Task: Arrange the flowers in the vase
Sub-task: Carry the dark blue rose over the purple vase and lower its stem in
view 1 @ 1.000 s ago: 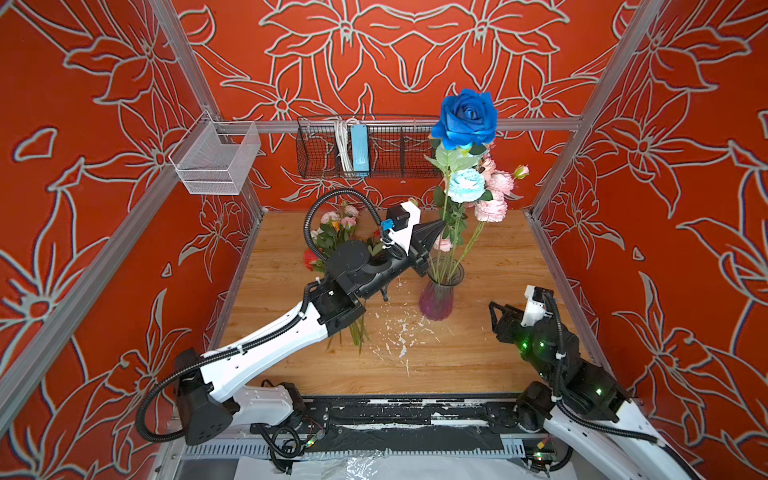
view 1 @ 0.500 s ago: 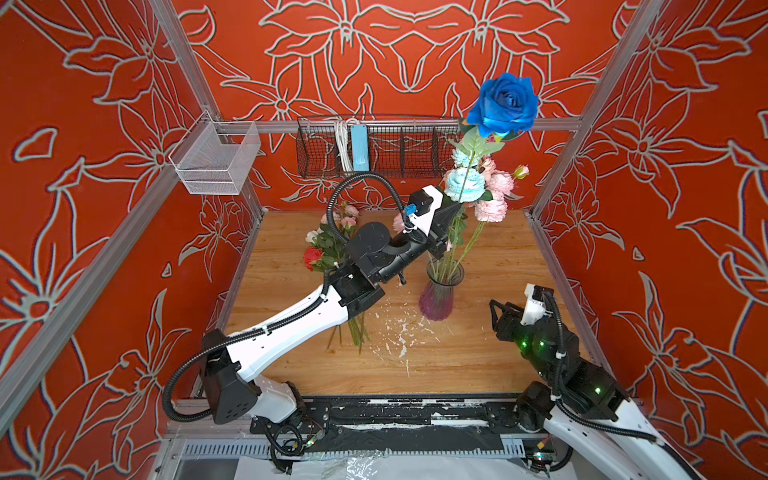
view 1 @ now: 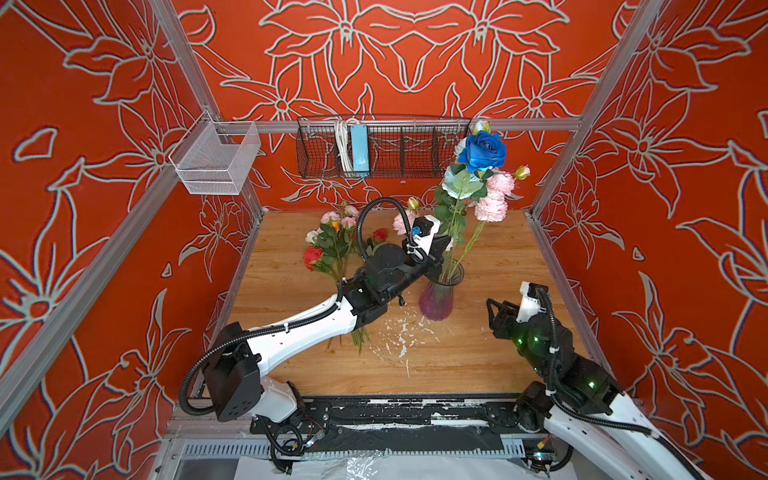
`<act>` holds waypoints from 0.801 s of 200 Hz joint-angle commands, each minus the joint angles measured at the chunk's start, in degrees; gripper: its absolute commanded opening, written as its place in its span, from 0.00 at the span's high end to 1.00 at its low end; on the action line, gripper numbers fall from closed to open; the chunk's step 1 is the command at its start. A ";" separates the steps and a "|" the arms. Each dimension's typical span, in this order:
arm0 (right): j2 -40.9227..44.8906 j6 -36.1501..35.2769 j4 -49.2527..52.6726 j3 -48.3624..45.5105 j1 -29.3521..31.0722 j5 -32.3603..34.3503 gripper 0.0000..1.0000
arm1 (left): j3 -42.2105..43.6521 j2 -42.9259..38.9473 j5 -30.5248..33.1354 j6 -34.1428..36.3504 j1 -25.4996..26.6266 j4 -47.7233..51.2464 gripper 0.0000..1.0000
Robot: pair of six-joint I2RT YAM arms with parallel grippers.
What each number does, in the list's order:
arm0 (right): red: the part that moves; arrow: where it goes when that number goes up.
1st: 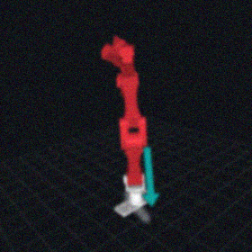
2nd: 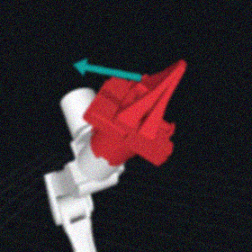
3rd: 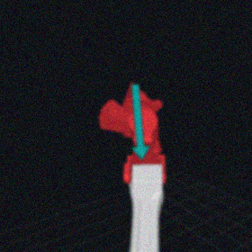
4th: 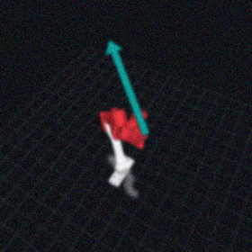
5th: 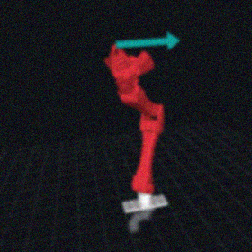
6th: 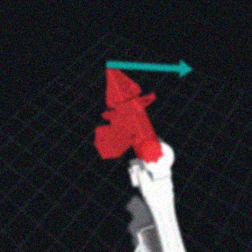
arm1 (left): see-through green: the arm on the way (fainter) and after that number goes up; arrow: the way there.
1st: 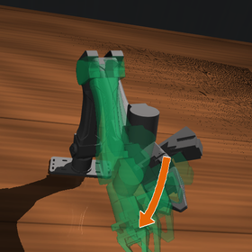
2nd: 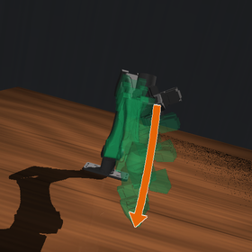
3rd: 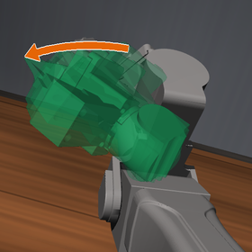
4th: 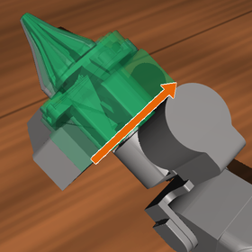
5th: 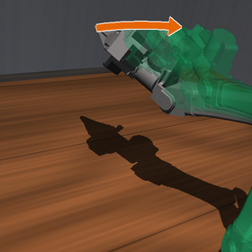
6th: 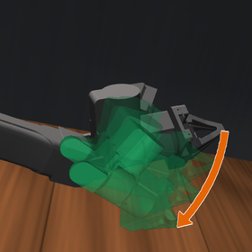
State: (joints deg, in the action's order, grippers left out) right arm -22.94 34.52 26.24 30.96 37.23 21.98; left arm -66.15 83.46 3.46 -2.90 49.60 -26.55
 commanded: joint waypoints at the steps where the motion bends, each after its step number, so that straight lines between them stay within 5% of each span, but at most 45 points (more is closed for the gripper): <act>1: -0.51 0.78 -1.19 0.15 0.12 0.00 0.49 | 1.97 0.14 0.68 -3.08 0.21 -3.73 0.98; 28: -0.56 0.90 -0.97 0.50 0.12 -0.27 0.48 | 1.96 0.37 -0.35 -2.75 0.31 -0.99 0.87; 54: -0.90 1.05 -0.98 0.72 0.13 -0.61 0.47 | 0.39 -0.25 -0.33 -3.25 0.27 4.36 0.57; 121: -3.28 0.98 -1.19 3.11 0.16 -1.71 0.44 | -2.08 -4.33 1.04 -3.64 0.40 19.19 0.30; 160: -9.58 2.02 4.58 10.63 0.12 -3.34 0.42 | 1.03 -11.17 2.69 -5.41 0.38 28.72 0.26</act>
State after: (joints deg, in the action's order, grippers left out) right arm -29.58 34.92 27.53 36.23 37.23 19.75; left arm -66.76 77.87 4.73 -6.74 49.65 -5.28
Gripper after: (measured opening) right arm 0.580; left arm 0.735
